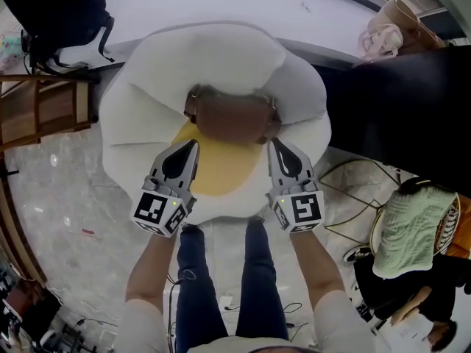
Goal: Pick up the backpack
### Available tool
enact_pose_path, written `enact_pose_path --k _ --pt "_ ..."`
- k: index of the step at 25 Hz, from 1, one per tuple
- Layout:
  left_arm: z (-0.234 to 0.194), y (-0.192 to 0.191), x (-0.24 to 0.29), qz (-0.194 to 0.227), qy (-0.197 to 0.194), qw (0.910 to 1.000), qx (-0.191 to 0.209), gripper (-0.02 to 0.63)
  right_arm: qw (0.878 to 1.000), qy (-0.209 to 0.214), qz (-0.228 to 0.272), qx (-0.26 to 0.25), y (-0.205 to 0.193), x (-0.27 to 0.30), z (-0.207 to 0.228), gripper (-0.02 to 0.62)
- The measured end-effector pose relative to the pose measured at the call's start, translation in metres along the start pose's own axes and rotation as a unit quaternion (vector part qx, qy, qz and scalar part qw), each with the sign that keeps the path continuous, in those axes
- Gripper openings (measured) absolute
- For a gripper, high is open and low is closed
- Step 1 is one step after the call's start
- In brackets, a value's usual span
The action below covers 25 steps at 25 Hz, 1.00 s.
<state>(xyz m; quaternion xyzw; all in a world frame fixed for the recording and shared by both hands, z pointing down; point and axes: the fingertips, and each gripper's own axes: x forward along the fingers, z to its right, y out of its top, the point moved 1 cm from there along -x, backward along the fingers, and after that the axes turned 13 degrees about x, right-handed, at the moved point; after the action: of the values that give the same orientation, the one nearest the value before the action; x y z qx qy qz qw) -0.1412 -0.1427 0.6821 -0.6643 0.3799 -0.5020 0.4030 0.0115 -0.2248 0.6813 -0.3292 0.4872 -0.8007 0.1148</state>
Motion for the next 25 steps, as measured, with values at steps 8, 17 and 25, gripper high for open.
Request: enact_pose_path --k 8,17,25 --pt "-0.005 -0.020 0.018 0.001 -0.004 1.0000 0.002 0.032 1.000 0.002 -0.013 -0.004 -0.030 0.016 0.014 0.031" --pt "-0.014 -0.047 0.046 -0.015 -0.007 0.9998 0.012 0.032 0.999 -0.013 -0.037 -0.012 -0.058 0.039 0.038 0.031" --pt "-0.022 -0.077 0.069 -0.044 -0.006 0.9990 0.007 0.032 0.997 -0.029 -0.069 -0.017 -0.087 0.063 0.058 0.031"
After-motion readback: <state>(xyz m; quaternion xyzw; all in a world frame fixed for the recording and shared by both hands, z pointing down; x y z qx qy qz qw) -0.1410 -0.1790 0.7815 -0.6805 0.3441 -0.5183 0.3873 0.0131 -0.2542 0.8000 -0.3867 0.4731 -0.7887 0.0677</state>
